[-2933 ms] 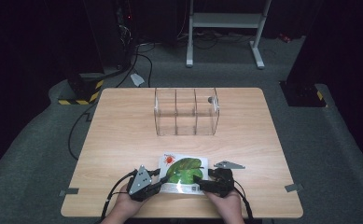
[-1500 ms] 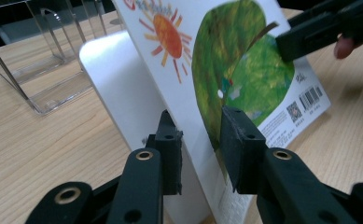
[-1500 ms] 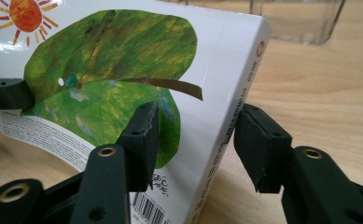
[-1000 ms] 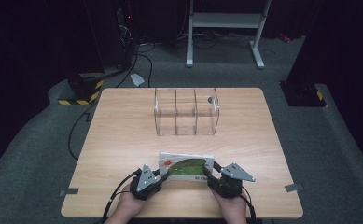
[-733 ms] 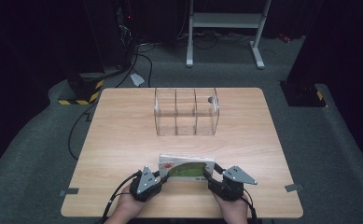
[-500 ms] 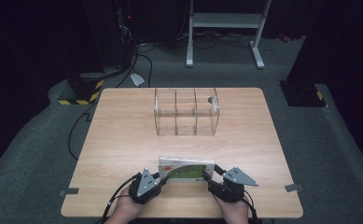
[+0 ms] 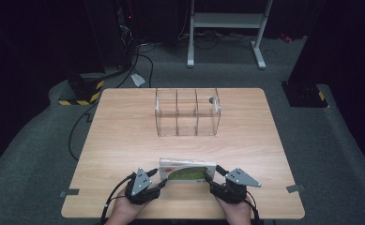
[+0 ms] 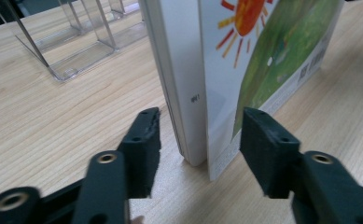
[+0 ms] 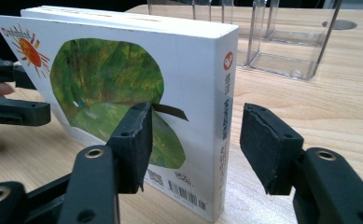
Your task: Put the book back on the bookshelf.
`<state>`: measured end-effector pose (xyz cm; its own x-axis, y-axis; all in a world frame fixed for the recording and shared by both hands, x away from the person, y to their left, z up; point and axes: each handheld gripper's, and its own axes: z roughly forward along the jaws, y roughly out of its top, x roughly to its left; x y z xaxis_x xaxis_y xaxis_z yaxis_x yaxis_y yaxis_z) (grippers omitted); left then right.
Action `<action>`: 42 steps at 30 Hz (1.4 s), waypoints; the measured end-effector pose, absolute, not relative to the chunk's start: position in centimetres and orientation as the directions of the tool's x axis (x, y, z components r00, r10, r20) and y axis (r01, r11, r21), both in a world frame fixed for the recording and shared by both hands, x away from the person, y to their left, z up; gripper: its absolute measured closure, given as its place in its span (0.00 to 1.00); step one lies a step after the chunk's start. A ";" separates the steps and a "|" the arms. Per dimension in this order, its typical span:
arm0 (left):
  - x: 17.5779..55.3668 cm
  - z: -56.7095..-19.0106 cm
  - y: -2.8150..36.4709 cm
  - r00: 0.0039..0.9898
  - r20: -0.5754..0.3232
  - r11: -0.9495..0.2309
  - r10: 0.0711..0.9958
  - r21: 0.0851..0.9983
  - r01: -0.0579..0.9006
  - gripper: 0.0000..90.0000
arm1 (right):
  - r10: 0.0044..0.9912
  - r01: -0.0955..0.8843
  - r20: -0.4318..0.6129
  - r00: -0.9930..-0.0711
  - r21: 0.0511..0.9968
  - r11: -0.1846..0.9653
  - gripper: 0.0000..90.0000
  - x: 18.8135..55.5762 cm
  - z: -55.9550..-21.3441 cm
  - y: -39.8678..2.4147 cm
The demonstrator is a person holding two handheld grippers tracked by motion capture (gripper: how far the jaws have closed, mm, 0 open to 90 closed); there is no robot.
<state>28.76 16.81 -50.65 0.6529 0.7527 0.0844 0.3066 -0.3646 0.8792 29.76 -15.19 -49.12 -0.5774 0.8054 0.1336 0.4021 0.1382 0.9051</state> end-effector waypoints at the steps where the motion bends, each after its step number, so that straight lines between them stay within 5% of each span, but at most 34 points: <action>1: 28.8 -50.6 16.8 0.651 0.082 -0.361 0.755 0.881 0.307 0.47 | 0.805 0.403 0.136 -0.577 0.905 0.136 0.46 29.8 -49.1 -15.2; 6: 29.4 -50.5 16.6 0.639 0.050 -0.321 0.768 0.893 0.316 0.41 | 0.787 0.395 0.144 -0.599 0.909 0.135 0.37 30.0 -49.1 -15.1; 17: 29.8 -50.7 15.7 0.643 0.039 -0.316 0.765 0.893 0.322 0.46 | 0.742 0.385 0.161 -0.651 0.913 0.139 0.34 30.9 -49.2 -14.9; 24: 29.8 -50.8 15.1 0.640 0.057 -0.327 0.767 0.892 0.312 0.57 | 0.731 0.358 0.134 -0.669 0.920 0.158 0.43 30.6 -49.3 -14.6; 39: 30.2 -50.6 15.6 0.622 0.058 -0.333 0.781 0.881 0.337 0.54 | 0.714 0.332 0.110 -0.691 0.926 0.179 0.57 30.1 -49.5 -14.7; 42: 30.5 -50.6 16.3 0.596 0.048 -0.318 0.801 0.878 0.357 0.50 | 0.703 0.316 0.091 -0.705 0.928 0.197 0.68 29.9 -49.5 -14.7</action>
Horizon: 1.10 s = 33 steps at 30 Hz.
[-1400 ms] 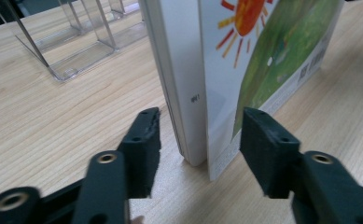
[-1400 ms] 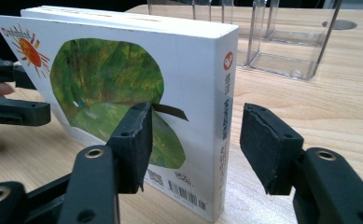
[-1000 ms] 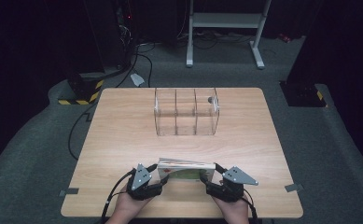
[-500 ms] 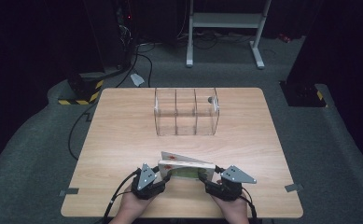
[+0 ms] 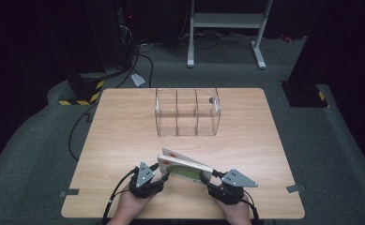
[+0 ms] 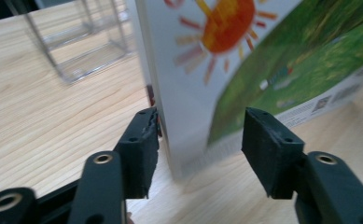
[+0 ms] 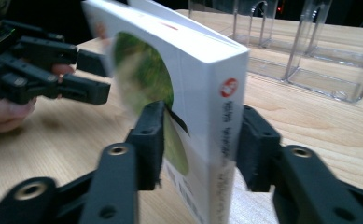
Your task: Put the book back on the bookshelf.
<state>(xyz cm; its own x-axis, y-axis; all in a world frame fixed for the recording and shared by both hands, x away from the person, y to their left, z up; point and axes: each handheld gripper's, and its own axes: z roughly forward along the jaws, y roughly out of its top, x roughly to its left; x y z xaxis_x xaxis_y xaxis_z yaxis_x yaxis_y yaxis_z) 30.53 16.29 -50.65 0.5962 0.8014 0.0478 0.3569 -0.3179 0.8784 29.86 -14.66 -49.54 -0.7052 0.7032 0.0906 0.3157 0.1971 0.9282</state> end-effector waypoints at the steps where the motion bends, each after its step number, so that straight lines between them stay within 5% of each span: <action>1: 30.5 -50.6 16.3 0.596 0.048 -0.318 0.801 0.878 0.357 0.50 | 0.703 0.316 0.091 -0.705 0.928 0.197 0.68 29.9 -49.5 -14.7; 9: 31.0 -51.0 17.5 0.565 0.030 -0.298 0.825 0.872 0.388 0.50 | 0.715 0.311 0.082 -0.695 0.930 0.196 0.82 29.9 -49.6 -14.5; 33: 32.9 -52.6 19.1 0.457 0.075 -0.349 0.886 0.756 0.553 0.40 | 0.828 0.310 0.005 -0.561 0.929 0.204 0.82 29.3 -49.4 -16.2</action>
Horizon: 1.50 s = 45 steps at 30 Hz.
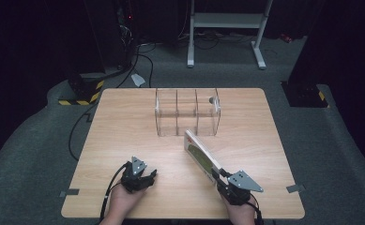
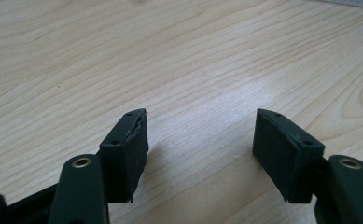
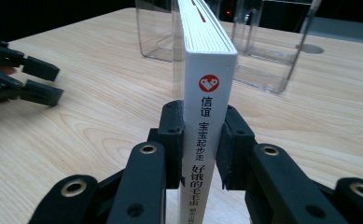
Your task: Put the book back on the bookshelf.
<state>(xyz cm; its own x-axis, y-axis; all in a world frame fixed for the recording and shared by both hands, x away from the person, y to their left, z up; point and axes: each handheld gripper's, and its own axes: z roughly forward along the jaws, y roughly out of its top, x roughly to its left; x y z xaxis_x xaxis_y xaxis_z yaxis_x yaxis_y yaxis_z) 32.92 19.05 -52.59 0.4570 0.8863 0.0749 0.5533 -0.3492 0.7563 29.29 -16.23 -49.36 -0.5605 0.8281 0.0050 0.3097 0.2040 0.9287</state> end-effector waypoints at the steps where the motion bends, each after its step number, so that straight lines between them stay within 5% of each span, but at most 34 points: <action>1: 32.9 -52.6 19.1 0.462 0.071 -0.349 0.884 0.757 0.553 0.41 | 0.832 0.310 0.005 -0.555 0.929 0.201 0.82 29.2 -49.4 -16.4; 20: 32.8 -52.7 19.4 0.491 0.044 -0.349 0.870 0.759 0.550 0.42 | 0.898 0.346 0.017 -0.439 0.926 0.152 0.81 29.0 -49.2 -19.6; 30: 32.8 -52.7 19.5 0.495 0.038 -0.347 0.868 0.759 0.551 0.40 | 0.899 0.337 0.024 -0.437 0.931 0.139 0.61 29.1 -48.2 -19.1; 35: 32.8 -52.7 19.5 0.494 0.031 -0.342 0.869 0.759 0.554 0.40 | 0.902 0.342 0.021 -0.431 0.929 0.141 0.62 29.3 -47.7 -18.7; 45: 32.9 -52.7 19.5 0.493 0.020 -0.334 0.870 0.758 0.560 0.40 | 0.900 0.312 -0.017 -0.435 0.935 0.169 0.82 29.4 -47.2 -18.4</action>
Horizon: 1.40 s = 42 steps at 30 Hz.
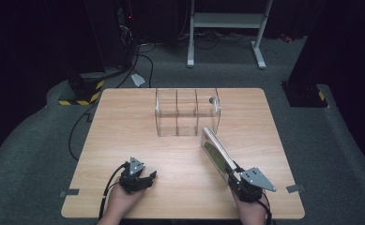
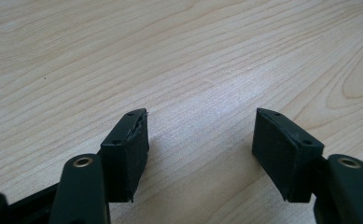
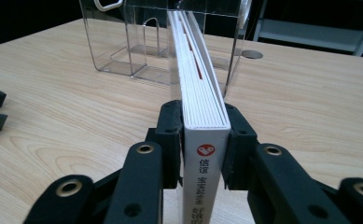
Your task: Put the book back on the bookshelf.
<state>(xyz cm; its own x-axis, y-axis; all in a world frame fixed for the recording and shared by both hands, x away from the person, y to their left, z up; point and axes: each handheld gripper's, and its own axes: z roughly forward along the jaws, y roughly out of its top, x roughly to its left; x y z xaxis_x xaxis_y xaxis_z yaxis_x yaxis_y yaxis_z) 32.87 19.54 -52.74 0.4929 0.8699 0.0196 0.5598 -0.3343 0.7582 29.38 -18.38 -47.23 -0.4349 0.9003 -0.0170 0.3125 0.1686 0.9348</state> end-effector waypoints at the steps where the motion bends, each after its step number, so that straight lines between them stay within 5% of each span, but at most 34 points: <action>1: 32.9 -52.7 19.5 0.493 0.019 -0.334 0.870 0.758 0.560 0.40 | 0.901 0.302 -0.028 -0.432 0.937 0.174 0.82 29.3 -47.3 -18.3; 13: 32.9 -52.7 19.6 0.493 0.015 -0.331 0.870 0.757 0.563 0.40 | 0.911 0.335 0.033 -0.410 0.935 0.117 0.84 29.6 -47.1 -18.4; 42: 32.8 -52.8 19.6 0.487 0.009 -0.323 0.873 0.758 0.566 0.40 | 0.927 0.299 0.001 -0.375 0.947 0.120 0.84 32.4 -44.1 -17.2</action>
<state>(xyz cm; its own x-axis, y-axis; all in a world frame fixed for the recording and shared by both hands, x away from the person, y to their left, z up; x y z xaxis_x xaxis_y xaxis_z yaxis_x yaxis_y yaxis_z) 32.79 19.61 -52.76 0.4872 0.8732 0.0088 0.5661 -0.3235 0.7583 32.39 -17.19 -44.07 -0.3752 0.9270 0.0007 0.2985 0.1201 0.9468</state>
